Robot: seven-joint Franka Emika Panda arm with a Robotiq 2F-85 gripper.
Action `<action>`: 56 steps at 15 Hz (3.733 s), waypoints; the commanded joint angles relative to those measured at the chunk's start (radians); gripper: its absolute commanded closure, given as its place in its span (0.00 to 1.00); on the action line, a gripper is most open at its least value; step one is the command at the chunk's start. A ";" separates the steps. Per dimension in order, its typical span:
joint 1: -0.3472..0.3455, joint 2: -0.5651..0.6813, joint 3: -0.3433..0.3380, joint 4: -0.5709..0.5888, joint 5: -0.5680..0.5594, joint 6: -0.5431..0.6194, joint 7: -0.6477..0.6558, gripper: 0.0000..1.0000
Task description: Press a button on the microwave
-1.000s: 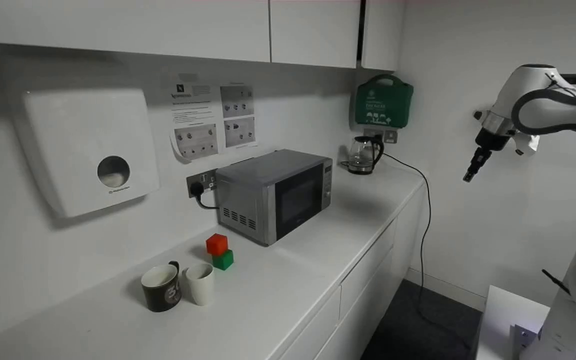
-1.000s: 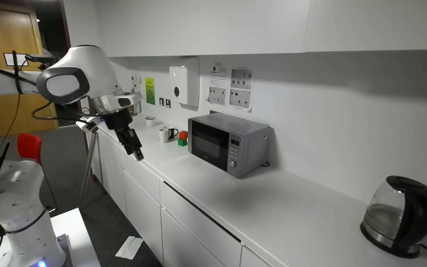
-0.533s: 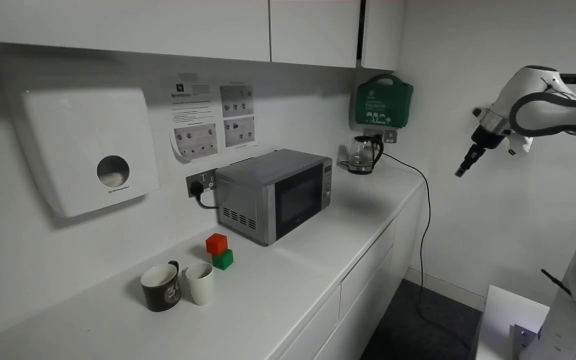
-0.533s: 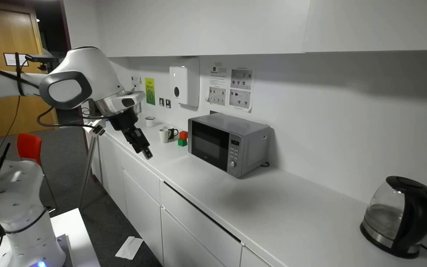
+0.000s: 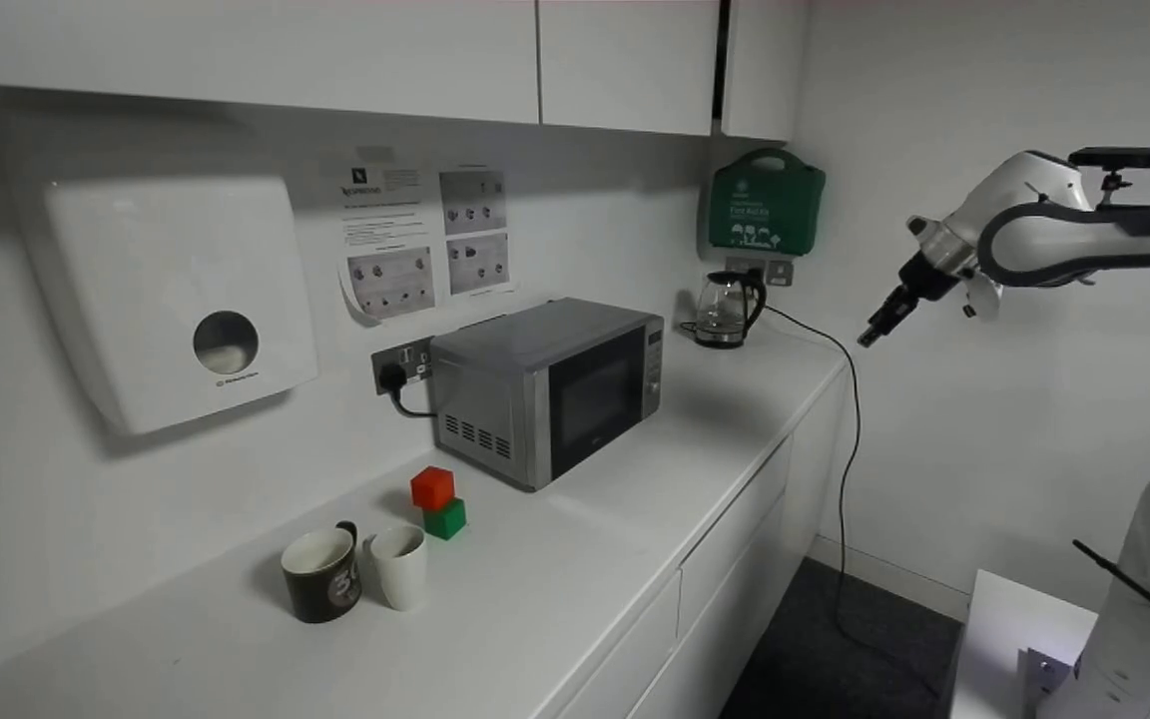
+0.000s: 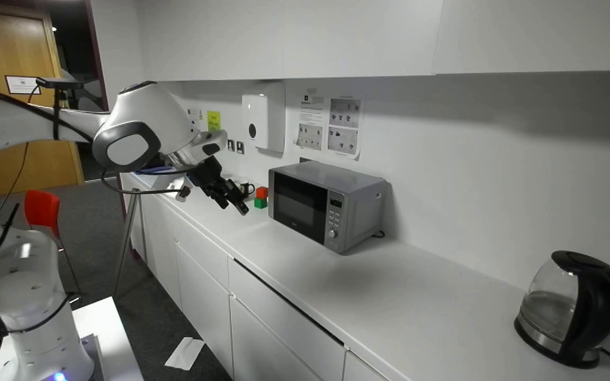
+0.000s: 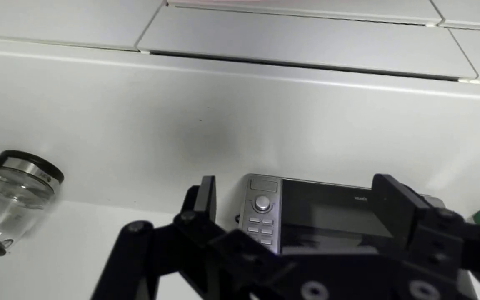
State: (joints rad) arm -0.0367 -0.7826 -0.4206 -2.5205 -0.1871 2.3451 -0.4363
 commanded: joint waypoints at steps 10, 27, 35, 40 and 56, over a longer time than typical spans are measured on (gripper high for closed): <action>0.141 0.241 0.090 0.162 0.214 0.074 -0.024 0.00; 0.113 0.232 0.113 0.143 0.212 0.052 -0.019 0.00; 0.099 0.237 0.121 0.139 0.198 0.086 -0.006 0.00; 0.114 0.269 0.055 0.149 0.246 0.149 -0.077 0.00; 0.187 0.551 -0.010 0.357 0.600 0.177 -0.416 1.00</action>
State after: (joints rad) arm 0.1504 -0.3195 -0.4456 -2.2535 0.3327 2.5231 -0.7825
